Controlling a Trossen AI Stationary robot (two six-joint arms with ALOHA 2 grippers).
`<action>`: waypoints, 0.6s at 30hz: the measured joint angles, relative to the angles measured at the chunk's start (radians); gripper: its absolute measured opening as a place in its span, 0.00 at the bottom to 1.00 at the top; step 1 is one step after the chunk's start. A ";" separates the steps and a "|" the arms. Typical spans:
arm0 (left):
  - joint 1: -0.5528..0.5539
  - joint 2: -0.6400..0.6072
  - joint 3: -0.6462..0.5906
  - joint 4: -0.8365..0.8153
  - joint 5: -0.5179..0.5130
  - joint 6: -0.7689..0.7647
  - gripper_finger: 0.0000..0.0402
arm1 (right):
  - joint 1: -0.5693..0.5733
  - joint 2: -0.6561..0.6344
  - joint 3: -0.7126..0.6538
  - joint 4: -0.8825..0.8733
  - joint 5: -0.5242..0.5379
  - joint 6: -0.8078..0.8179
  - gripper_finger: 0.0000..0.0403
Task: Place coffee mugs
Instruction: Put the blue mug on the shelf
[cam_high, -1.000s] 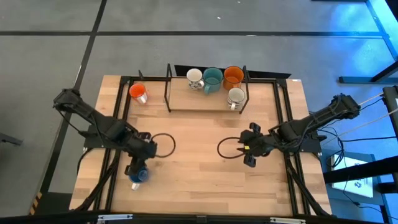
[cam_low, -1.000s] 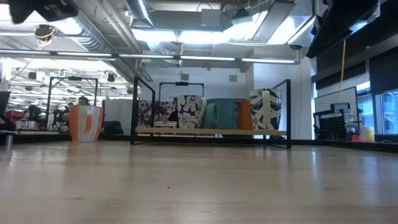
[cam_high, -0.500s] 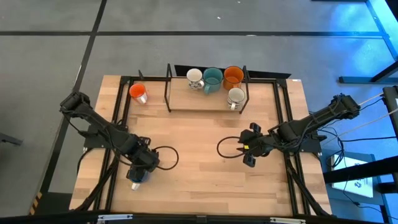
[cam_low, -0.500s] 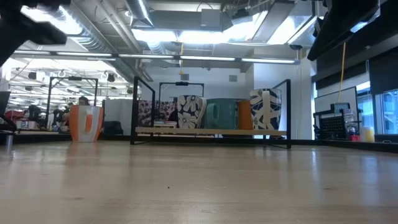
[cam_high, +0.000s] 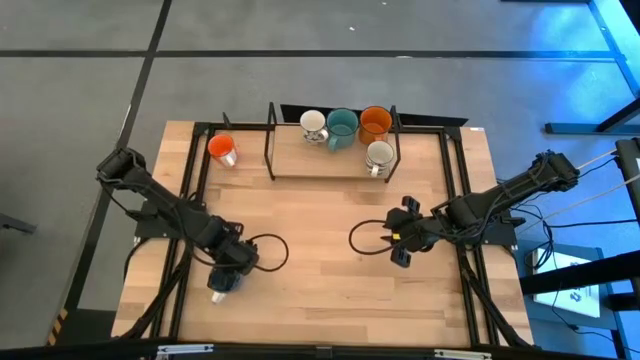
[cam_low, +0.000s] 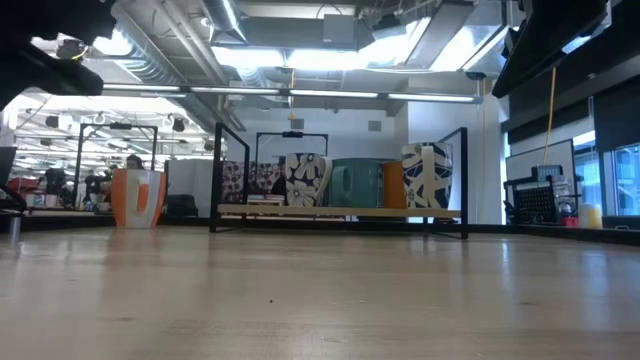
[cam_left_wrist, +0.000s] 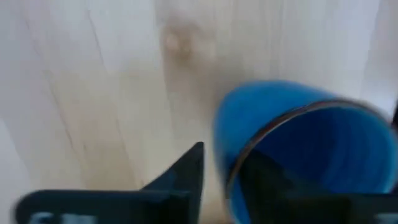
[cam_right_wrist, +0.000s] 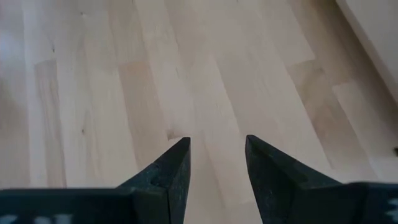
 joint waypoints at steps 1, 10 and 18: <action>0.005 0.000 0.000 0.013 0.007 0.000 0.18 | 0.000 0.000 0.000 -0.004 0.011 -0.001 0.34; 0.122 0.016 0.028 0.072 0.067 0.001 0.03 | -0.001 0.000 0.000 -0.002 0.066 0.001 0.34; 0.383 0.027 0.271 0.050 -0.027 0.131 0.02 | -0.003 0.000 0.000 -0.003 0.100 0.003 0.34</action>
